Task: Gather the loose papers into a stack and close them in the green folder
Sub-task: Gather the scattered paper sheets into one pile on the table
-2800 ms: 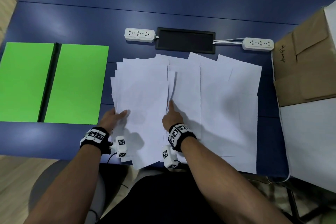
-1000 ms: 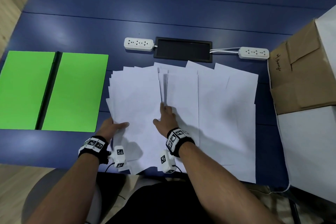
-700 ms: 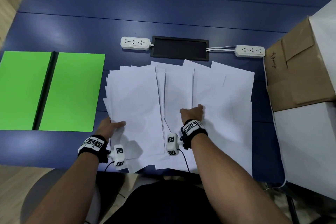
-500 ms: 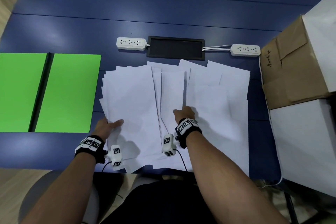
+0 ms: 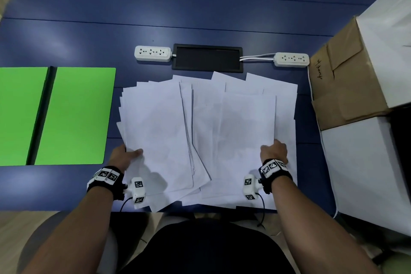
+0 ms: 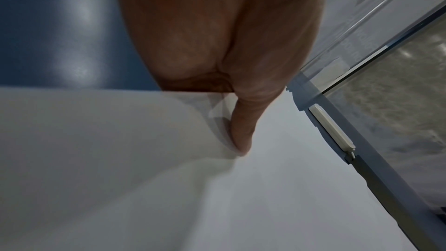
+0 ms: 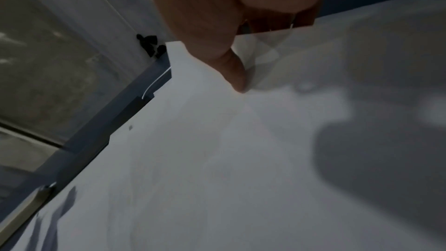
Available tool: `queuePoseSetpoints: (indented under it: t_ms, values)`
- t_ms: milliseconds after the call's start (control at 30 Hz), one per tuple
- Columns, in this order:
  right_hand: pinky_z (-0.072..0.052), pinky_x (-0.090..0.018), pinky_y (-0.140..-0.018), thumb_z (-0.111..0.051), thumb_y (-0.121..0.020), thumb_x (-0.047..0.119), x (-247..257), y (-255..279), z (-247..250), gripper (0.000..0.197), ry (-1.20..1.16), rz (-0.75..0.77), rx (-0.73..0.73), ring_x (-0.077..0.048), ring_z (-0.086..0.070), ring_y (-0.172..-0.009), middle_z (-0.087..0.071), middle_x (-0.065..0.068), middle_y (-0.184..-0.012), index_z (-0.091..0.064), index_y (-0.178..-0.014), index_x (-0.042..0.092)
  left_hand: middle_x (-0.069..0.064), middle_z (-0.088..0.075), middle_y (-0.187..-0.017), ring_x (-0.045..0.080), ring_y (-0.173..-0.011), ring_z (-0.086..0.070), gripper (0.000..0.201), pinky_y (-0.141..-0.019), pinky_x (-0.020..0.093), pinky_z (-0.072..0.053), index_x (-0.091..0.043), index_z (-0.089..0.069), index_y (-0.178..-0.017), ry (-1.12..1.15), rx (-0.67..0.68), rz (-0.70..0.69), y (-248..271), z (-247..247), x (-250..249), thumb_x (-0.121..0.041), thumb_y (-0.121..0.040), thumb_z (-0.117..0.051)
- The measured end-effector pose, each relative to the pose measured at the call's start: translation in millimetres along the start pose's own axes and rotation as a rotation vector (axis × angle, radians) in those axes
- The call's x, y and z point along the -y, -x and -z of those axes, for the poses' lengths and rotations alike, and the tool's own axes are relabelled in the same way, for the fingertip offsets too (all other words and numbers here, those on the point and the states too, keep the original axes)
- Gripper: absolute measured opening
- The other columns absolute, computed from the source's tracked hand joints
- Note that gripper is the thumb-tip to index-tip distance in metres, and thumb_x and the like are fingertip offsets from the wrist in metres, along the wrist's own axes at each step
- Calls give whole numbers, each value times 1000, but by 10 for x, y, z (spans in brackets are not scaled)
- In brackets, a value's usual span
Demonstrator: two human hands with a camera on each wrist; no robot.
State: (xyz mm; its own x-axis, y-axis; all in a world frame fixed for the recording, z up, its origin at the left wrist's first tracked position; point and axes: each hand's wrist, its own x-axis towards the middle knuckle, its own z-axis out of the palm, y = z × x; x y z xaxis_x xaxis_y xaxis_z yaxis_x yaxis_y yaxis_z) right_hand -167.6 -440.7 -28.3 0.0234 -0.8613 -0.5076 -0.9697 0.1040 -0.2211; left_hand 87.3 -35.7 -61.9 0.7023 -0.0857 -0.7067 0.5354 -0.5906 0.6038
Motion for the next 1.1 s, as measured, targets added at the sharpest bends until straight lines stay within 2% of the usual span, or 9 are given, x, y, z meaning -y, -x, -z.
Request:
queuePoseSetpoints:
  t_ms: [100,167,267,467,533,733,833,933,1100]
  values:
    - [-50,-43,-97,-66,-87,13,-19,96,17,56,-230,-2,28,-38,-62,-113,-63,-17,-126,-43,-138,9,22,-75,-109,41,-99,-72,34,-93,58,-57,-1,-69,-118,9,-4,-1,30,-7,-25,-5,-85,-79]
    - [-52,-34,-90,-72,-85,13,12,171,-39,53,-351,24,76,-36,-66,-108,-67,-17,-121,-48,-132,5,23,-74,-109,40,-99,-72,33,-94,56,-56,0,-68,-118,19,-8,6,46,-12,-43,-4,-86,-77]
    - [-49,-31,-91,-69,-85,8,104,307,-175,40,-255,110,113,-36,-65,-113,-65,-20,-125,-61,-123,-2,23,-73,-110,40,-101,-71,32,-94,53,-56,0,-68,-117,61,-3,28,75,-27,-74,-5,-87,-77]
    - [-34,-54,-113,-55,-94,11,379,754,-414,37,-56,155,48,-34,-24,-144,-15,-6,-160,-57,-131,13,16,-70,-100,25,-78,-67,28,-68,33,-51,-4,-65,-117,81,-4,6,177,-78,-164,-4,-90,-74]
    - [-34,-51,-112,-53,-94,9,426,841,-441,39,-36,124,102,-34,-24,-143,-9,-5,-162,-56,-132,19,13,-71,-94,24,-75,-66,27,-62,29,-49,-4,-65,-117,72,-9,1,186,-83,-163,-5,-91,-73]
    - [-31,-44,-103,-50,-90,14,454,832,-405,45,101,132,67,-32,-44,-129,-51,-10,-140,-49,-135,17,13,-73,-98,26,-79,-68,34,-66,32,-51,-1,-67,-121,51,-6,3,106,-40,-97,-7,-89,-76]
    - [-47,-40,-93,-54,-90,12,359,731,-375,42,-84,121,76,-35,-63,-112,-66,-13,-123,-42,-130,12,12,-72,-96,25,-79,-68,30,-66,31,-51,-4,-67,-119,56,-1,-4,131,-48,-105,-5,-90,-75]
    - [-56,-37,-82,-58,-89,8,211,546,-251,40,-192,101,54,-36,-68,-104,-67,-17,-122,-46,-128,9,6,-71,-90,25,-77,-67,23,-65,31,-50,-8,-66,-113,63,2,-6,159,-56,-120,-4,-91,-74]
    - [-42,-53,-104,-62,-88,22,-263,72,110,40,79,-77,-80,-42,-46,-125,-41,-17,-143,-63,-126,10,10,-74,-96,29,-84,-71,24,-73,35,-54,-9,-68,-110,64,10,-3,94,-26,-71,-6,-88,-77]
